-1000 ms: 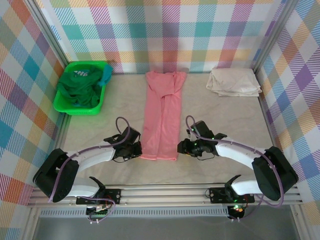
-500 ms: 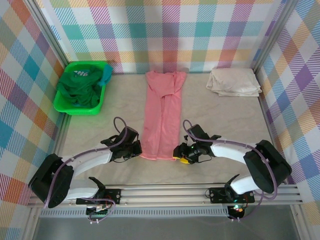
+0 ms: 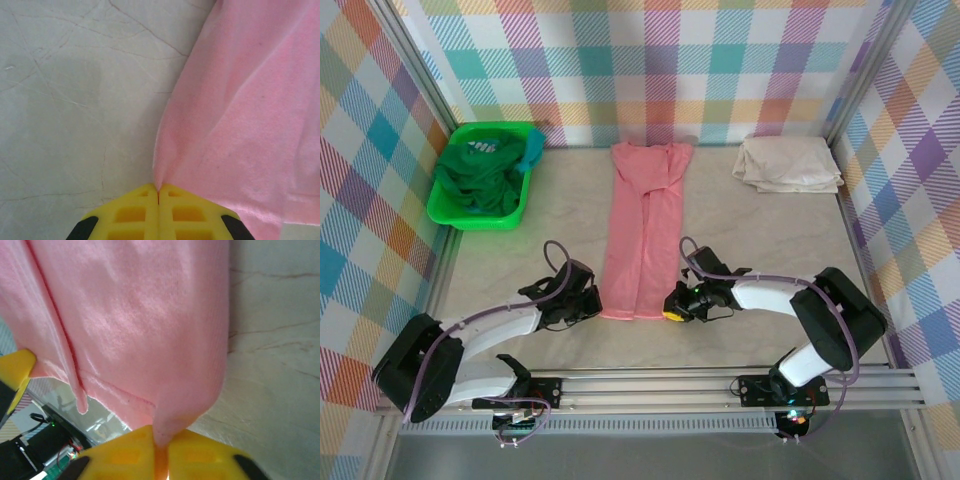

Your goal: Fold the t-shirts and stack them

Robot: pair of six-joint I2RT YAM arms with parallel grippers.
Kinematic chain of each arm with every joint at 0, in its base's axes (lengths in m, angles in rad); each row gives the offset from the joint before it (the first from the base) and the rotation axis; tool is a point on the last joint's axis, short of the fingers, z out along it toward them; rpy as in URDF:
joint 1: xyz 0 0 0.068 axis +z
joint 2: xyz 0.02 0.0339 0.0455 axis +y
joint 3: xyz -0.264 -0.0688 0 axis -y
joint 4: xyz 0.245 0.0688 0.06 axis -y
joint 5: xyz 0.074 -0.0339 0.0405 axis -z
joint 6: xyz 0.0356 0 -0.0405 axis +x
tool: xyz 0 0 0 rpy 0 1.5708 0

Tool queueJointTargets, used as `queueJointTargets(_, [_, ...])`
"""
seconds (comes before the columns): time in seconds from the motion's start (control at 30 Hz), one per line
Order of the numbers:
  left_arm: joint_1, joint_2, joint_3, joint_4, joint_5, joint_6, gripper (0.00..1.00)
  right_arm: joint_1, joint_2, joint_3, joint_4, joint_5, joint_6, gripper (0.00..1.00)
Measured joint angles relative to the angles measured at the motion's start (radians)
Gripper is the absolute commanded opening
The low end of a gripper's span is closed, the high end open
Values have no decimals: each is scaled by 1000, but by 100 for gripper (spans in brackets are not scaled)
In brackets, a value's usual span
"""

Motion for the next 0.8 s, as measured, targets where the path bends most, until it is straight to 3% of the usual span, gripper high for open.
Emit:
queueJointTargets(0.2, [-38, -133, -68, -2, 8, -36, 0, 0, -100, -25, -48, 5, -10, 0])
queueJointTargets(0.5, [-238, -317, -163, -99, 4, -173, 0, 42, -327, -177, -200, -13, -29, 0])
queueJointTargets(0.63, [-290, -323, -127, -162, -16, -210, 0, 45, -451, -170, -269, 14, -29, 0])
queueJointTargets(0.8, [-285, -288, 5, -211, -80, -210, 0, 29, -455, -117, -304, 48, -25, 0])
